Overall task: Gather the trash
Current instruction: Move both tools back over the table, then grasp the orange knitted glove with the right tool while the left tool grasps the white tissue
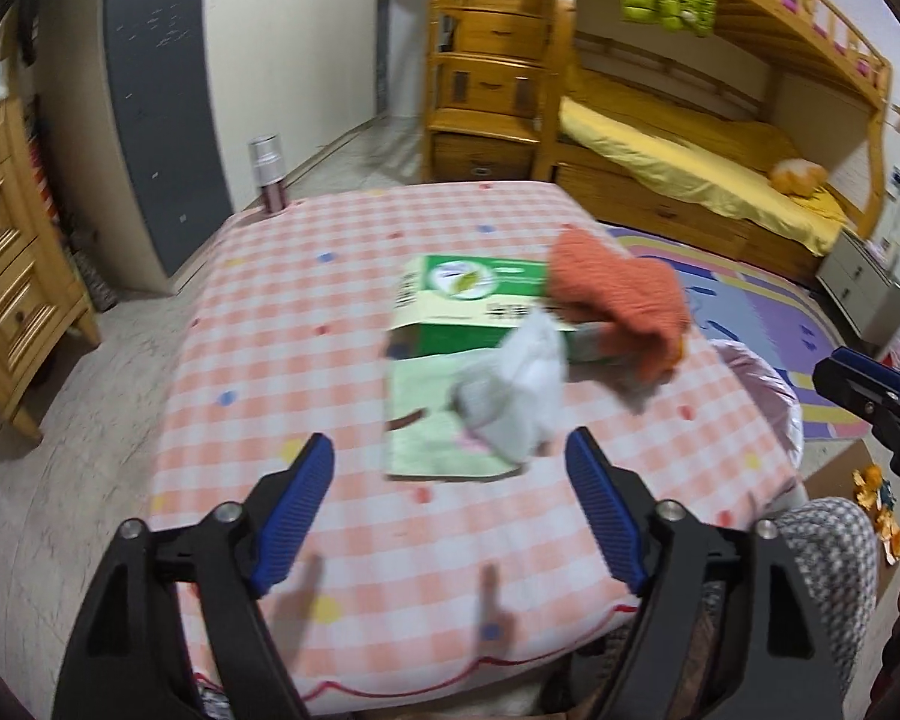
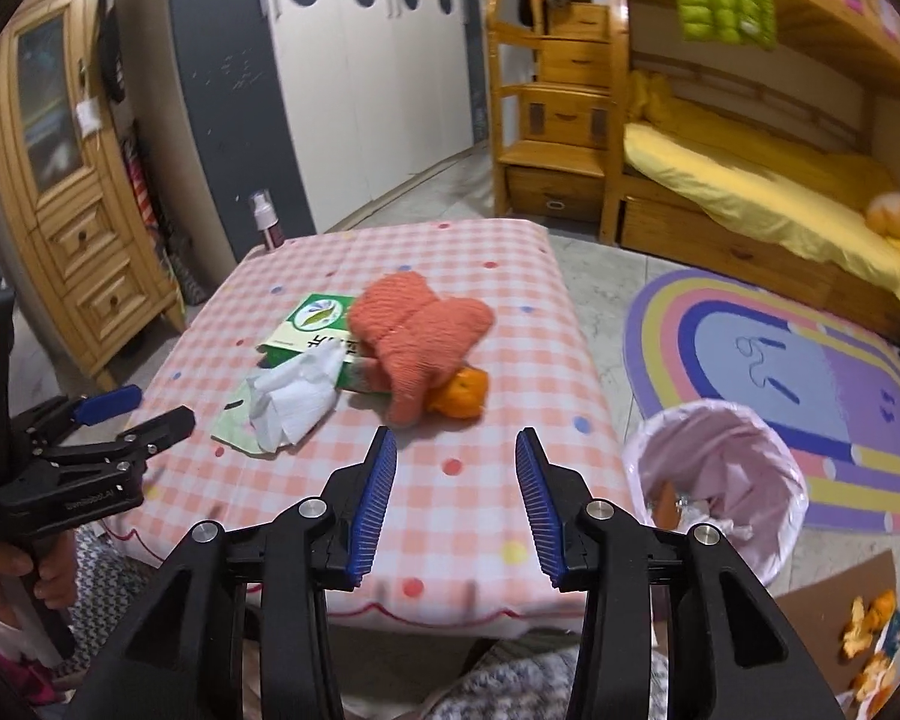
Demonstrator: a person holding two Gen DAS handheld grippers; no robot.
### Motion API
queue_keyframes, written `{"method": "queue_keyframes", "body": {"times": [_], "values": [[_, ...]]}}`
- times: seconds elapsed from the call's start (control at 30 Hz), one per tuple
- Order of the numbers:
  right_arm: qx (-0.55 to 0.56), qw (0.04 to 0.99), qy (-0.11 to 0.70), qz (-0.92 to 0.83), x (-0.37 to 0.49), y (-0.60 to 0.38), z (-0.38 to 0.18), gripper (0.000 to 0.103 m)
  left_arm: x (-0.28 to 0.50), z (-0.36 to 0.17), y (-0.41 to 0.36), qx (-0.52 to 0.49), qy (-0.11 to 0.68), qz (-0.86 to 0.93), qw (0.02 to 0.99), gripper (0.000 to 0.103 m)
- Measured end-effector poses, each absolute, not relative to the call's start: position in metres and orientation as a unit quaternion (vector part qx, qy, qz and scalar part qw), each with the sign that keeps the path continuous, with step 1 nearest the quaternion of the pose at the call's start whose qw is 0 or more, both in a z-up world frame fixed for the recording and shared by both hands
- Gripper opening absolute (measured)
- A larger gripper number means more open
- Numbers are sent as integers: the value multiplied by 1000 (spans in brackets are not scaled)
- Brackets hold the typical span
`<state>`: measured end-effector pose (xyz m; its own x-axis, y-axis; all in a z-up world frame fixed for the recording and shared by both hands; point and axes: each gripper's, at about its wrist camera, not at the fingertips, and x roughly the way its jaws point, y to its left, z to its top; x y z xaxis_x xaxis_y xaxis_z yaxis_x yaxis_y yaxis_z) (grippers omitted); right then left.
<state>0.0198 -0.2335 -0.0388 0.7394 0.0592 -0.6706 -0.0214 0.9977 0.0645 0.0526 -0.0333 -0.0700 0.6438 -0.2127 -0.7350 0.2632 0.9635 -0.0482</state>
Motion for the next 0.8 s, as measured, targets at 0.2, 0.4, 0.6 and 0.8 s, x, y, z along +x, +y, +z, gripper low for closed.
{"method": "queue_keyframes", "body": {"times": [0.2, 0.4, 0.6, 0.8], "values": [[19, 925, 379, 30, 49, -222, -52, 47, 68, -75, -15, 23, 407, -110, 906, 83], [8, 920, 392, 22, 83, -221, -64, 48, 85, -84, -11, 26, 415, -92, 905, 83], [3, 912, 409, 28, 111, -218, -76, 66, 94, -85, -9, 29, 420, -83, 903, 85], [12, 903, 428, 36, 124, -215, -82, 23, 92, -87, -10, 29, 421, -87, 902, 86]]}}
